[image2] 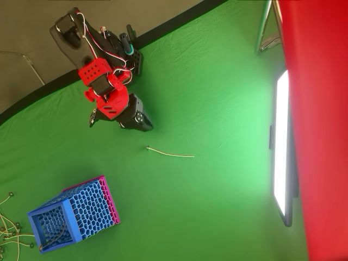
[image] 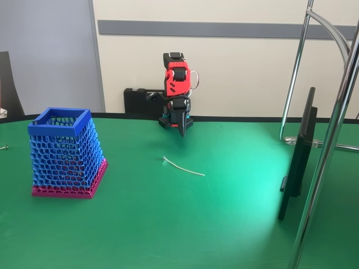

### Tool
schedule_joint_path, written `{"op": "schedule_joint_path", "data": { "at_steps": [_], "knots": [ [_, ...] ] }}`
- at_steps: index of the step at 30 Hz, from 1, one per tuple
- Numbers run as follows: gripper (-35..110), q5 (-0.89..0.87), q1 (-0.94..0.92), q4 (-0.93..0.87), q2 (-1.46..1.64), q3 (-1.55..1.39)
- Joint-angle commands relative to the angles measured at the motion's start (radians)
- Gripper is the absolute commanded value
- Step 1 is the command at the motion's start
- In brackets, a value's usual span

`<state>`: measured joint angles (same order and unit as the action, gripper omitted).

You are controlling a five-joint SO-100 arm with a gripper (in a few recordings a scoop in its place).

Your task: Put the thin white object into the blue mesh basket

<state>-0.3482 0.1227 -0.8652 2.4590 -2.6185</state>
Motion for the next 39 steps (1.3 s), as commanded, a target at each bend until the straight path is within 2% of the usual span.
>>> {"op": "schedule_joint_path", "data": {
  "at_steps": [1,11,24,31,39],
  "knots": [
    [1,-0.054,0.002,-0.021,-0.095,0.101],
    [1,-0.195,-0.067,-0.101,-0.442,0.379],
    [1,-0.268,-0.173,-0.115,-0.762,0.615],
    [11,-0.304,-0.170,-0.127,-0.890,0.713],
    [16,-0.345,-0.169,-0.161,-0.991,0.798]
  ]
}}
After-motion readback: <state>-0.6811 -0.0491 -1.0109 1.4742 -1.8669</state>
